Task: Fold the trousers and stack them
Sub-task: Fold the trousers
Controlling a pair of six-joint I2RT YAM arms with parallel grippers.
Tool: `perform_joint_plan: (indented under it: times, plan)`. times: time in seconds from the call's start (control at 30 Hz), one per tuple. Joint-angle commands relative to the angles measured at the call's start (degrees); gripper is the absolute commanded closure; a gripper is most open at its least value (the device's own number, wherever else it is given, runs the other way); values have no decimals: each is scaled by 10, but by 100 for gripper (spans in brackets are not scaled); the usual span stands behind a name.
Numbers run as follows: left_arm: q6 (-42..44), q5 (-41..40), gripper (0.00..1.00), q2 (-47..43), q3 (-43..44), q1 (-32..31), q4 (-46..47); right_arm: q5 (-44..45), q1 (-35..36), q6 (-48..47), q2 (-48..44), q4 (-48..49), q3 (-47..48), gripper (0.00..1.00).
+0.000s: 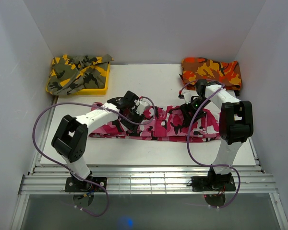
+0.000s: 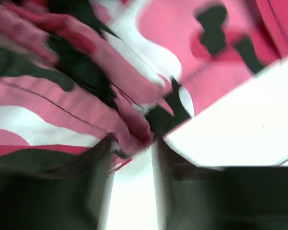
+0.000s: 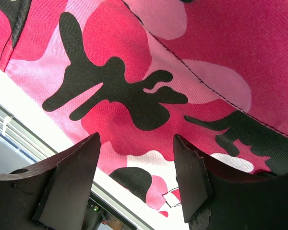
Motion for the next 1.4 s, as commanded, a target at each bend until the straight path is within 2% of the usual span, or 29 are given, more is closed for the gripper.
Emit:
perform_joint_plan:
  times: [0.0, 0.03, 0.07, 0.17, 0.3, 0.33, 0.53, 0.73, 0.83, 0.87, 0.9, 1.0, 1.03, 1.1, 1.13, 1.2, 1.37]
  plan:
    - [42, 68, 36, -52, -11, -9, -14, -5, 1, -4, -20, -8, 20, 32]
    - [40, 64, 22, -60, -6, -9, -13, -5, 1, -4, -19, -8, 21, 32]
    - [37, 42, 19, -71, 0, -9, -11, -7, 1, -3, -18, -8, 21, 32]
    - [5, -32, 17, -67, 36, -8, 9, -11, 3, 1, -14, -6, 21, 32]
    - [-62, -57, 12, -12, 88, -8, -5, -13, 7, 5, -11, -2, 20, 32]
    - [-88, -57, 4, 1, 94, -8, -8, -13, 7, 6, -11, -1, 21, 32]
    - [-167, -111, 5, 82, 118, -9, -9, -11, 7, 6, -12, 0, 20, 32]
    - [-223, -196, 28, 134, 126, -9, -15, -4, 7, 2, -15, 6, 9, 32]
    - [-228, -196, 37, 142, 126, -9, -19, -5, 7, 2, -15, 7, 8, 32]
    - [-228, -196, 41, 136, 126, -9, -17, -5, 7, 3, -14, 7, 7, 32]
    - [-228, -194, 48, 131, 126, -9, -16, -5, 7, 3, -14, 6, 6, 32]
    - [-215, -177, 58, 94, 120, -9, -11, -4, 7, 0, -16, 8, -2, 33]
    - [-210, -174, 68, 83, 113, -9, -6, 0, 7, -3, -15, 9, -4, 34]
    - [-192, -164, 77, 51, 105, -9, -3, 2, 7, -4, -14, 9, -6, 36]
    - [-186, -160, 89, 42, 96, -9, 0, 1, 7, -5, -15, 9, -6, 37]
    - [-175, -143, 100, 24, 92, -9, -1, 1, 7, -4, -14, 10, -6, 37]
    - [-161, -113, 100, 18, 85, -25, 0, -3, 7, -3, -14, 12, -6, 39]
